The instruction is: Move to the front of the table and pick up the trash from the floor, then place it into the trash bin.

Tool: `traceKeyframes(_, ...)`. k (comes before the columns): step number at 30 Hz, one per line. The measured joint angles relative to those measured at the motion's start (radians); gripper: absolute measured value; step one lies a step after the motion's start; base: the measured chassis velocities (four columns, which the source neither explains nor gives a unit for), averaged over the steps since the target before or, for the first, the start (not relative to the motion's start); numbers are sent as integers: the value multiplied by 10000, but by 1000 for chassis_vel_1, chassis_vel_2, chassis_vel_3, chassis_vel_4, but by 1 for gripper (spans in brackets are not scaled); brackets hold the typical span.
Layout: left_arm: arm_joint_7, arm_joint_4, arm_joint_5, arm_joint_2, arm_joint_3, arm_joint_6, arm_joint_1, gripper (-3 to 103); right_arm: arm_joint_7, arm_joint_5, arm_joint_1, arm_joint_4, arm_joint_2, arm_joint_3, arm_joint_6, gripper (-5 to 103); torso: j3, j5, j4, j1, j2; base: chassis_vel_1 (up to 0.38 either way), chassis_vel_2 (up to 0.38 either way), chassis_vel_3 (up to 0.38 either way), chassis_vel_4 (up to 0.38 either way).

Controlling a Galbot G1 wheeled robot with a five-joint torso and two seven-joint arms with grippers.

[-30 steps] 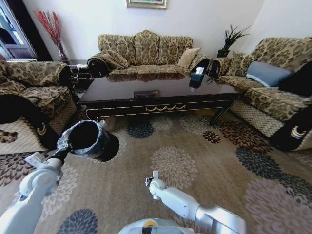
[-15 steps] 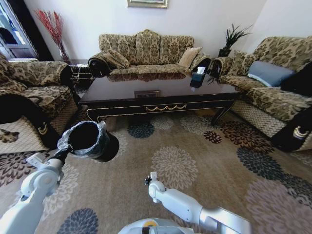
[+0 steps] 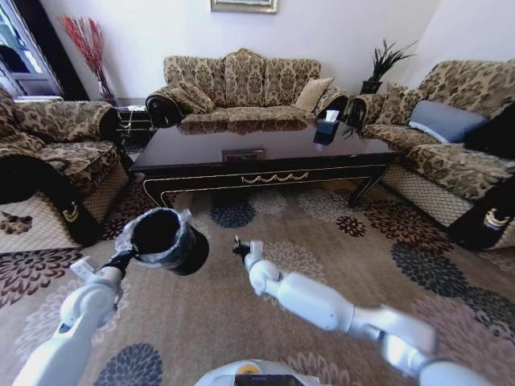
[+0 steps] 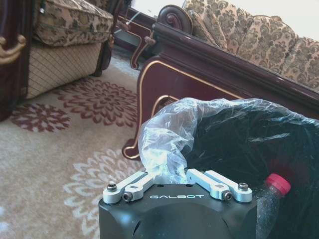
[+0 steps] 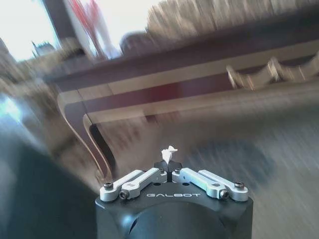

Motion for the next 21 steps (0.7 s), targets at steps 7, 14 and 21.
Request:
traceKeyframes(7, -57, 17, 57, -98, 490, 14, 1, 3, -728, -76, 1551, 623, 427, -519, 1416, 0, 1, 0, 4, 0, -1, 0, 0, 0, 0)
traceKeyframes(14, -163, -2, 9, -121, 848, 55, -203, 3, -1149, 134, 2702, 928, 884, -1352, 1677, 0, 0, -2, 3, 0, -1, 0, 0, 0, 0)
traceKeyframes(21, -332, -47, -216, -124, 998, 109, -658, 3, -1276, 109, 3082, 887, 1467, -2311, 1722, 0, 1, -2, 2, 0, -1, 0, 0, 0, 0)
